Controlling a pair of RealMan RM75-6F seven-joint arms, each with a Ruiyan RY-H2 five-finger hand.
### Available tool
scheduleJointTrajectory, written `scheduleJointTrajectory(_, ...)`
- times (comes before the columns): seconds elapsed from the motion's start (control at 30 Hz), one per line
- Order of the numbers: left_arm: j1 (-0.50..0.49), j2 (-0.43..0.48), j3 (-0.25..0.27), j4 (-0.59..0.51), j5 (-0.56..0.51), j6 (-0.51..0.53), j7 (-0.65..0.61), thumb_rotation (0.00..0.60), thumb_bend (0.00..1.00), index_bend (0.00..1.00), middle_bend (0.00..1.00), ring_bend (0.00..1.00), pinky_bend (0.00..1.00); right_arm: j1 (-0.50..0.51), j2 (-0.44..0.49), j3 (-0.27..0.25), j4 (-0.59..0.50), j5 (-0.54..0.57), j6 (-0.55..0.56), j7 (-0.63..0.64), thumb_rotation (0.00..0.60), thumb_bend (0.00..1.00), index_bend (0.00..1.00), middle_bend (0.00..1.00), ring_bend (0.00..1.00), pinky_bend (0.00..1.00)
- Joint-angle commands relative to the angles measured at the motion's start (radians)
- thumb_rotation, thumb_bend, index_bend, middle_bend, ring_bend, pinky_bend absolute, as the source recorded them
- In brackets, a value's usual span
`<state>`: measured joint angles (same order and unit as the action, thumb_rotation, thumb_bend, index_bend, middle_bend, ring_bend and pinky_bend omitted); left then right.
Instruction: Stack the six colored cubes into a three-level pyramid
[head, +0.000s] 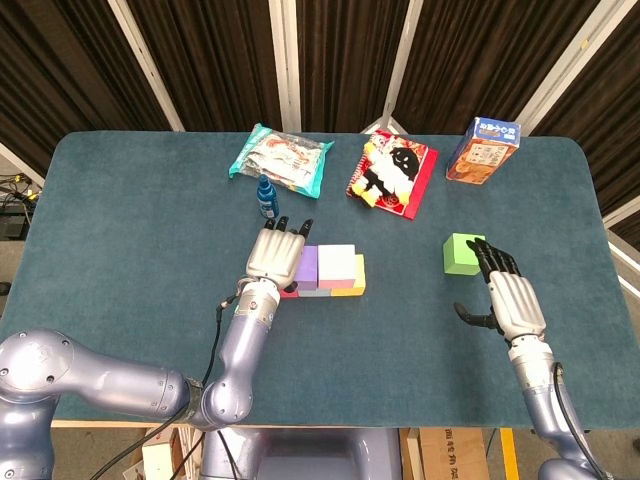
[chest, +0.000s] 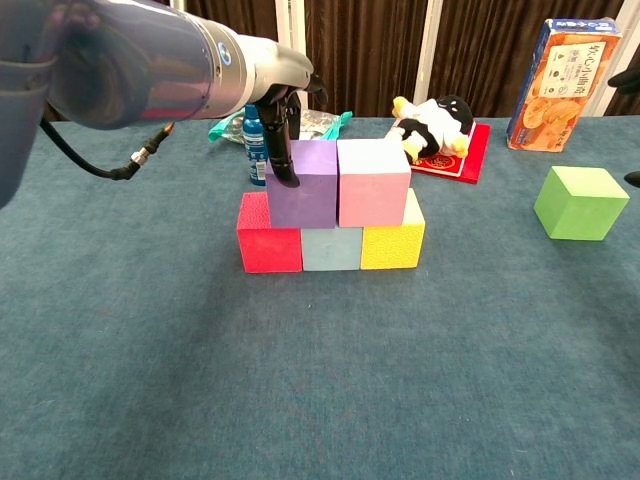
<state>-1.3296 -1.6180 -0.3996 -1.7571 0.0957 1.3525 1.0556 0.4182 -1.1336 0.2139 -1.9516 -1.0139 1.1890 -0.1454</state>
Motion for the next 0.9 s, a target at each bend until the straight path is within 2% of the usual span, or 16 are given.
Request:
scheduleJointTrajectory(0.03,0.001,-0.001,-0.002,0.002,0.000,0.000,0.001,0.600,0.28,0.05,0.34,0.09,0.13,0.000,0.000,-0.001,0.000,0.000,-0.001,-0.001,0.600,0.32,0.00,0.00,0.00,0.00)
scheduleJointTrajectory(0.9,0.005,-0.013,-0.016,0.019,0.000,-0.015,0.008,0.600,0.28,0.05,0.34,0.09,0.13,0.001,-0.002,-0.005,-0.001,0.000,-0.004,-0.002,0.600,0.32,0.00,0.00,0.00,0.00)
